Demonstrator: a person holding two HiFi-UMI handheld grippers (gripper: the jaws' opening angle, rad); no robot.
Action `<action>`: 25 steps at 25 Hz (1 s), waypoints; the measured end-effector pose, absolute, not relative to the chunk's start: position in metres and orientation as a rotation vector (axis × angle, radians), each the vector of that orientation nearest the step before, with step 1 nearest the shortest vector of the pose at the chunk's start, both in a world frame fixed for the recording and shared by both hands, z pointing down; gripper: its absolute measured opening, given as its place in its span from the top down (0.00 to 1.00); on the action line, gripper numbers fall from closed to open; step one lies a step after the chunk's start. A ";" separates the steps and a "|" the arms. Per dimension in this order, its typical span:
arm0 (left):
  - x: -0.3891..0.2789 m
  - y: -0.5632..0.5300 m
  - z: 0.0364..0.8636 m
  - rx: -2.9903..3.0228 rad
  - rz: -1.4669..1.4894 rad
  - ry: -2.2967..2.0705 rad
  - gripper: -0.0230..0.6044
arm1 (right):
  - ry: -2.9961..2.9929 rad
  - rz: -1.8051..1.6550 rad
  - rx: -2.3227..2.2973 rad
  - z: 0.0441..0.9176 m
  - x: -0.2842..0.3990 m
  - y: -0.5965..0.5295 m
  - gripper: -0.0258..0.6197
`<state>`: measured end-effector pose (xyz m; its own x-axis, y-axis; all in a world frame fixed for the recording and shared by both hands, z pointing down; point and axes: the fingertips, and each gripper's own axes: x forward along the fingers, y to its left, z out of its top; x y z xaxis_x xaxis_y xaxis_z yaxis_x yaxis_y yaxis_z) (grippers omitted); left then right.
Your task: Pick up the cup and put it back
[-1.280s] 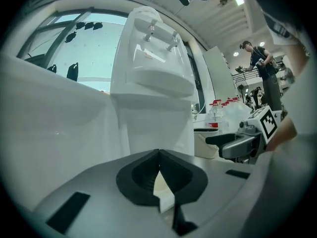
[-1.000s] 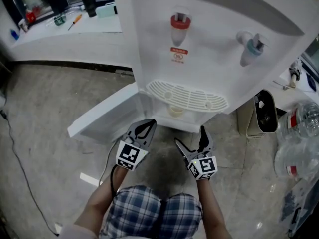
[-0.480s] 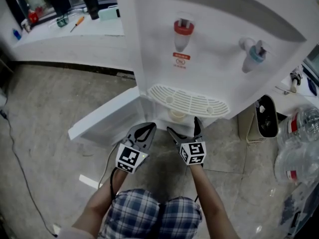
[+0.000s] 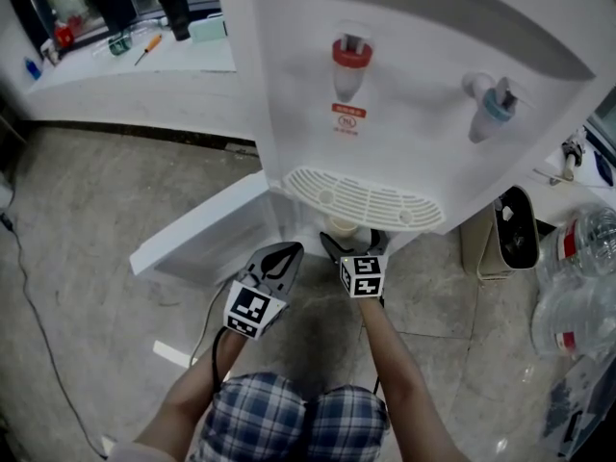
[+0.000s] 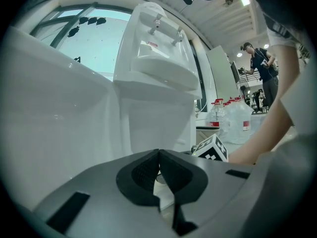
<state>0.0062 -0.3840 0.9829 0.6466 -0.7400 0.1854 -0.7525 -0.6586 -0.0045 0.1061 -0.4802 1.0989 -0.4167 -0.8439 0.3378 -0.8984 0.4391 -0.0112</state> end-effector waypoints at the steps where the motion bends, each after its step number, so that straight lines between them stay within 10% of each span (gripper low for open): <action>1: 0.007 -0.383 0.984 2.785 0.265 -1.259 0.92 | -2.404 0.286 1.500 1.103 0.106 -0.482 0.08; 25: -0.004 -0.378 0.983 2.781 0.262 -1.271 0.92 | -2.306 0.356 1.473 1.127 0.102 -0.500 0.34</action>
